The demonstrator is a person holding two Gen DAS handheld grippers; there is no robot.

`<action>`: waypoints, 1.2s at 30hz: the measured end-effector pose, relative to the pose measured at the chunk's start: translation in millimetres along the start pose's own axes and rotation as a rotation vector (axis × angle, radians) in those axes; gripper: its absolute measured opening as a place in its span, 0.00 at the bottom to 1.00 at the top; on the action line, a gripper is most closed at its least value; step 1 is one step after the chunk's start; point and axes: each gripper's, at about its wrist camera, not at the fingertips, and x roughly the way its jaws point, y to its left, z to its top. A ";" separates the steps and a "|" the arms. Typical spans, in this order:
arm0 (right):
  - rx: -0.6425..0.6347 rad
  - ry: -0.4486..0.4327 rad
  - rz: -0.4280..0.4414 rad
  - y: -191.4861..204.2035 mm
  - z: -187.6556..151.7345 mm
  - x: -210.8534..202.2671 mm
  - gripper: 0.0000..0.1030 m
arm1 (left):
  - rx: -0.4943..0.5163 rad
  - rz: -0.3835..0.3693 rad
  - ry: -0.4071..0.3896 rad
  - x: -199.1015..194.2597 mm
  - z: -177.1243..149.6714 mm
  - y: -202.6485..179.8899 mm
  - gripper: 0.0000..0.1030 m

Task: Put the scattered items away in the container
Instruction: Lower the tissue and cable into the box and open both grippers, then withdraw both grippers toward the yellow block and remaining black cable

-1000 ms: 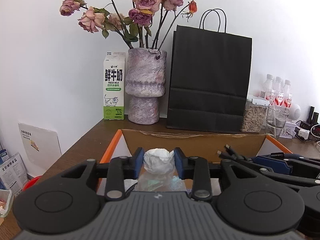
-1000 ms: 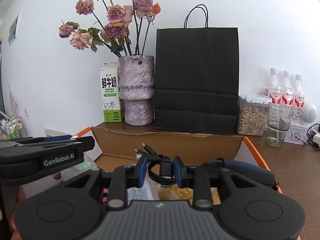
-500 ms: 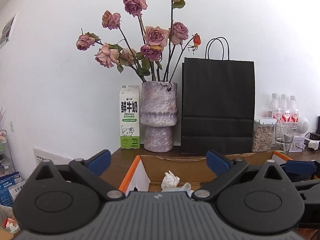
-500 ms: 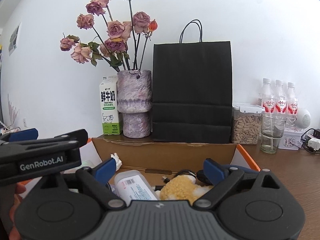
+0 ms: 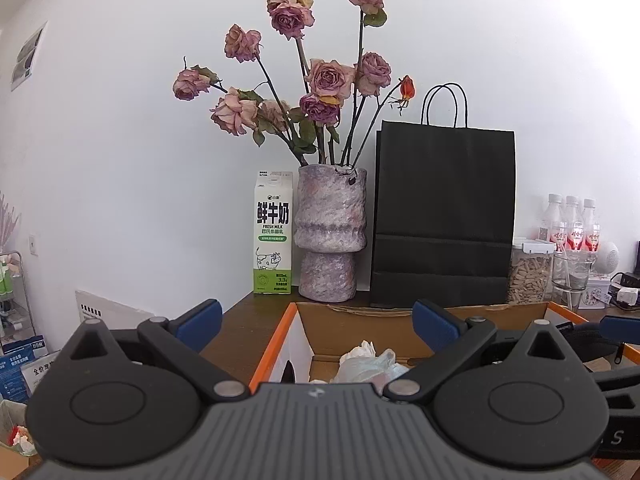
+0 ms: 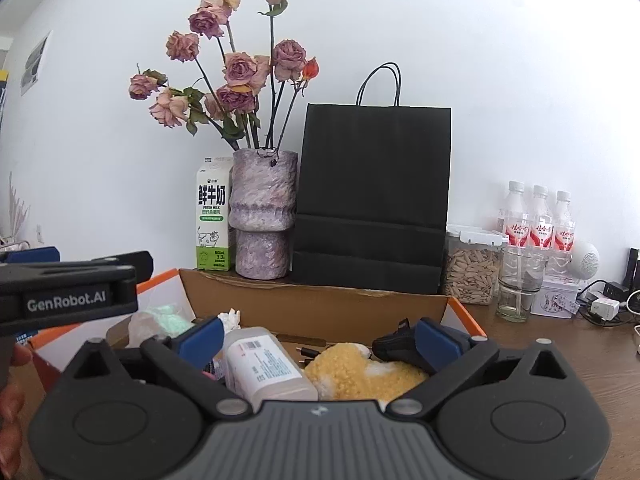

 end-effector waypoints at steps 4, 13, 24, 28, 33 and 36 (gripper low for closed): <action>-0.036 -0.013 -0.015 2.1 -5.8 -17.0 1.00 | 0.017 0.010 0.012 -10.9 -5.9 2.7 1.00; -0.064 -0.022 -0.028 2.0 -19.0 -55.4 1.00 | 0.034 0.034 0.040 -37.3 -14.8 10.3 1.00; -0.048 0.033 -0.038 -1.4 -29.9 -86.4 1.00 | 0.045 0.017 0.141 -59.4 -27.8 21.5 1.00; -0.030 0.093 0.002 -3.4 -32.4 -90.1 1.00 | 0.028 0.012 0.190 -65.1 -31.5 28.7 1.00; -0.037 0.204 0.065 4.3 -36.9 -84.0 1.00 | -0.018 0.008 0.280 -62.3 -34.4 39.9 1.00; -0.043 0.273 0.098 11.8 -40.1 -74.7 0.97 | -0.035 0.016 0.322 -58.0 -36.5 43.9 1.00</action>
